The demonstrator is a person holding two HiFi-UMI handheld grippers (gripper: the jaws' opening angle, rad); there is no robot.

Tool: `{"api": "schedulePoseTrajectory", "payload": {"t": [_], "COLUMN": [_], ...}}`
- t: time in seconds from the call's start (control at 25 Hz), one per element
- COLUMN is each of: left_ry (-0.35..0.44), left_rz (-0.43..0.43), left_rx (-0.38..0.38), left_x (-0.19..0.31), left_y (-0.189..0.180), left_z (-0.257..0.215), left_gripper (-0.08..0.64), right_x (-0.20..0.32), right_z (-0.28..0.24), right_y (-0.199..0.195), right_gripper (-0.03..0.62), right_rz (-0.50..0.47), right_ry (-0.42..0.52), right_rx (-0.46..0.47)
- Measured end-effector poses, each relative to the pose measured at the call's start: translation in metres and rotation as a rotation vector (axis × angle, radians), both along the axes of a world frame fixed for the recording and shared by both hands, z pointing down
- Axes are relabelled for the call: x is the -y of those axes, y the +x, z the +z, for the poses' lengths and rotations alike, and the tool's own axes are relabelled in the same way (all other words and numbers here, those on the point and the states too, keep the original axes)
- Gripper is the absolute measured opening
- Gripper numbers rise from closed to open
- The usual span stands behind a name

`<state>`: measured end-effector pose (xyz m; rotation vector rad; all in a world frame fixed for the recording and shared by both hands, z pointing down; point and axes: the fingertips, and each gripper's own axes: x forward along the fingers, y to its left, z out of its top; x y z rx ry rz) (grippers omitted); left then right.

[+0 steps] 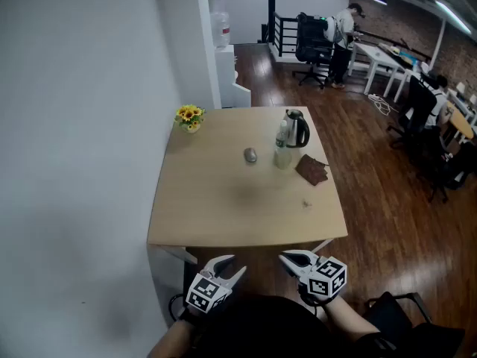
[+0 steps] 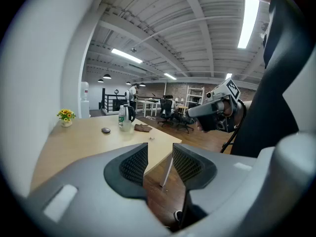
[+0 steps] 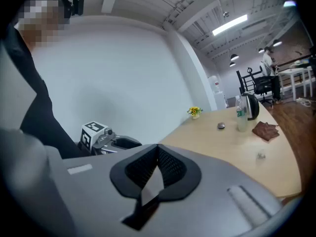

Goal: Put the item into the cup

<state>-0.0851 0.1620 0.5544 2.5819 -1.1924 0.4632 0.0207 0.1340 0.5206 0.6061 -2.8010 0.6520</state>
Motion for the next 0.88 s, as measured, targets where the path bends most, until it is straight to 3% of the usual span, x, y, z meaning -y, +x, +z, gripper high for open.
{"api": "schedulePoseTrajectory", "payload": {"t": [0.6, 0.88], "left_ry": [-0.023, -0.043], "left_rz": [0.041, 0.024], "left_rx": [-0.004, 0.015], "left_x": [0.033, 0.092], "left_y": [0.006, 0.012], "left_z": [0.01, 0.023], "left_gripper": [0.152, 0.15], "right_x": [0.031, 0.087], "right_z": [0.009, 0.028], "right_y": [0.006, 0.011], "right_gripper": [0.008, 0.008], "right_rz": [0.041, 0.015], "right_ry": [-0.023, -0.052], "right_rx": [-0.002, 0.004]}}
